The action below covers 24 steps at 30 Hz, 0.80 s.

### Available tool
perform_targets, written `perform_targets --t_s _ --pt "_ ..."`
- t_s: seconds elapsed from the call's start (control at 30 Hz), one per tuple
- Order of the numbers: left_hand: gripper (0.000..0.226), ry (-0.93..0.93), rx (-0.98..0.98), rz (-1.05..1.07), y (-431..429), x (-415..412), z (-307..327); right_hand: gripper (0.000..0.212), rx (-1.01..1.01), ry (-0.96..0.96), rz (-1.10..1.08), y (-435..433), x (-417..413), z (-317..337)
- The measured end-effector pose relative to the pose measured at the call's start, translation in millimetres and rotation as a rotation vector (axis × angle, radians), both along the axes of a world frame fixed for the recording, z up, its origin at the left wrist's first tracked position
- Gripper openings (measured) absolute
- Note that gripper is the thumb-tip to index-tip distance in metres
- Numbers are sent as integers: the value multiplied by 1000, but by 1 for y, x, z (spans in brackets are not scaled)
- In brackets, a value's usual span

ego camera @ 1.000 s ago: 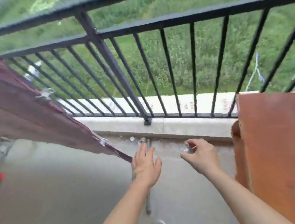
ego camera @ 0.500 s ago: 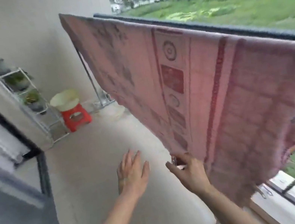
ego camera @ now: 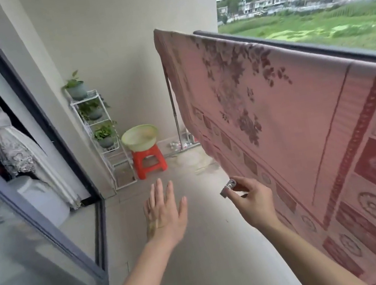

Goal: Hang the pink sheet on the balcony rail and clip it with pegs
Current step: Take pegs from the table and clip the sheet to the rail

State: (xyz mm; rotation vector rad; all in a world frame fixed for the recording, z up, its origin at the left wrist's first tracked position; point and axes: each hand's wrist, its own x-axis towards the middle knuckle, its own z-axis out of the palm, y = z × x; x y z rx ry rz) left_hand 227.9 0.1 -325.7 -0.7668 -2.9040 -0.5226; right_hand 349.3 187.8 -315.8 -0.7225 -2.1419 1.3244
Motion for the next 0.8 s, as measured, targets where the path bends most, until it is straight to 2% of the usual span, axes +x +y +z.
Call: perform_targets --t_s 0.13,0.3,0.47,0.6,0.8 --pt "73 76 -68 0 29 -116 -3 2 32 44 -1 35 -112 -14" --pt "72 140 -72 35 63 -255 30 6 -29 114 -3 78 -263 5" --pt "73 186 -13 82 74 -373 55 41 -181 142 20 92 -408 37" --pt "76 195 -5 122 75 -472 49 29 -201 177 44 96 -516 45" --pt "78 185 39 99 84 -637 33 40 -165 152 31 114 -675 30"
